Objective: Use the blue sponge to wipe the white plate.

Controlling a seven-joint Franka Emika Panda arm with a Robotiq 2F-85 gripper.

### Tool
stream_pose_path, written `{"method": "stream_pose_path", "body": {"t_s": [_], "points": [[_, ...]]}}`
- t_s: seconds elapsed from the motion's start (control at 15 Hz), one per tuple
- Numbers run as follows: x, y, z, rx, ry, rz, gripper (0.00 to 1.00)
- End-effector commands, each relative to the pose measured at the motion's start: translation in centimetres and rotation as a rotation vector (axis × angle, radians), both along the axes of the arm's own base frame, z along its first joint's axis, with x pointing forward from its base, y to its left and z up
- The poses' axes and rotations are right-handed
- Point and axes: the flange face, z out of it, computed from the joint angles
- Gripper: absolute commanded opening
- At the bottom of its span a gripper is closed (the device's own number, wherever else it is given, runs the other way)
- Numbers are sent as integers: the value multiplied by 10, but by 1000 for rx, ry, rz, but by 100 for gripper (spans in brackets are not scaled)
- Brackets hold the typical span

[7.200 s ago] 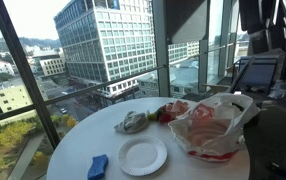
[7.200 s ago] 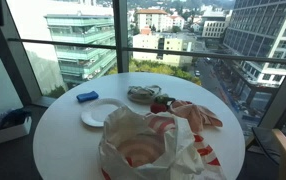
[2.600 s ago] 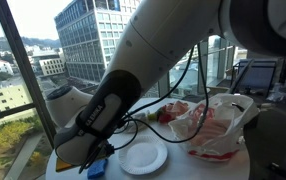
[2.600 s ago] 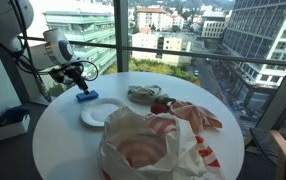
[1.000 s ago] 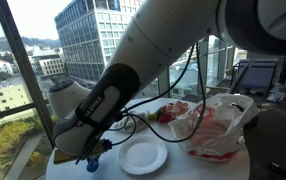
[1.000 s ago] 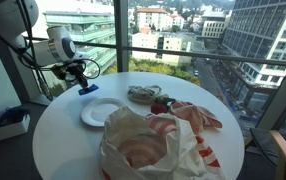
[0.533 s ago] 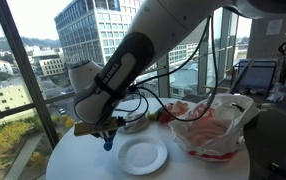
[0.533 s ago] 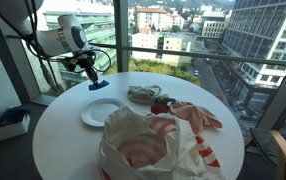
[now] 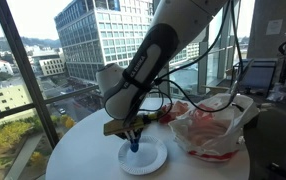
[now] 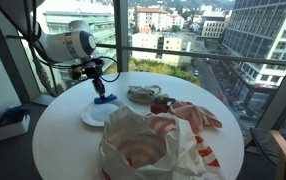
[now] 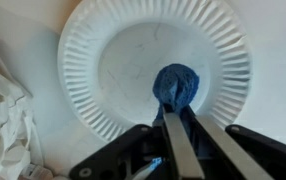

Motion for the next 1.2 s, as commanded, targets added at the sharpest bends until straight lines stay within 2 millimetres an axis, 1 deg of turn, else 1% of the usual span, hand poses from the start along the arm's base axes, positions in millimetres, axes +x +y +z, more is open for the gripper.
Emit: {"method": "stream_pose_path", "body": {"t_s": [0.0,0.13,0.27,0.4,0.53,0.73,0.87,0.93,1.0,1.13], "points": [[-27,-7,-23,9,-13,22,5],[-34,-7,-44,-23,-36,65,5],[-42,-7,-60,-38,-44,90,5],[-45,-3,-57,-44,-62,109,6],[-47,9,-53,-39,-76,141,7],[-52,40,-51,-9,-91,209,6],[-58,66,-51,18,-97,256,5],[-59,73,-53,21,-97,267,5],[-58,74,-53,14,-99,268,4],[-53,61,-55,-3,-98,247,4]]}}
